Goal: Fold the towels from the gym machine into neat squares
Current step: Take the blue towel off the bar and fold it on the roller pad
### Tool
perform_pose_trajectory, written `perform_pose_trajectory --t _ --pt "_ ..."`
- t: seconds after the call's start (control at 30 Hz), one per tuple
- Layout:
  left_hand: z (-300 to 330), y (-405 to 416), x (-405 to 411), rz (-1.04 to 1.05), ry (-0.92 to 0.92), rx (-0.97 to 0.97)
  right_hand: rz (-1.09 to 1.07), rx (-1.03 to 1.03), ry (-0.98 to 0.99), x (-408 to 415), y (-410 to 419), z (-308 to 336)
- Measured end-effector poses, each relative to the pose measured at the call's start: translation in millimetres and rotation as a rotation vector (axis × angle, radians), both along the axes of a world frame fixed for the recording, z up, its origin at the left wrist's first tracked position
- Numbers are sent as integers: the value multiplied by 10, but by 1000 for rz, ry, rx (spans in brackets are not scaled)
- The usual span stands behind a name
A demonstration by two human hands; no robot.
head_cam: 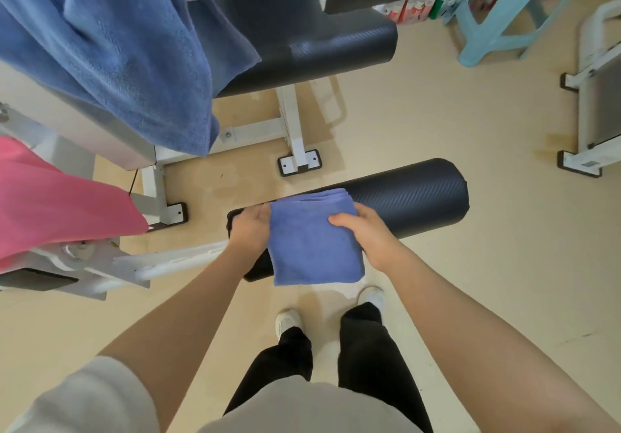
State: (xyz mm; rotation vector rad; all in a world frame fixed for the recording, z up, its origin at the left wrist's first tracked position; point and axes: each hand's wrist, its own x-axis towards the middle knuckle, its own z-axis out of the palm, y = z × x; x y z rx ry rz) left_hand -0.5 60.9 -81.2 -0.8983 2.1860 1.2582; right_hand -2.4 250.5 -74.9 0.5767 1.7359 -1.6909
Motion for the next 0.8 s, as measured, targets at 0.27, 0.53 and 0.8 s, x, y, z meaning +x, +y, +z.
perform_pose_trajectory --t 0.27,0.53,0.8 --pt "318 1041 -461 -25 -26 640 -137 -431 -156 -394 1175 401" --pt "688 3087 -1175 46 91 746 -181 -334 -98 -1100 3154 770" --pt "895 4664 -1888 36 354 535 -325 -30 76 -1875 4501 1158"
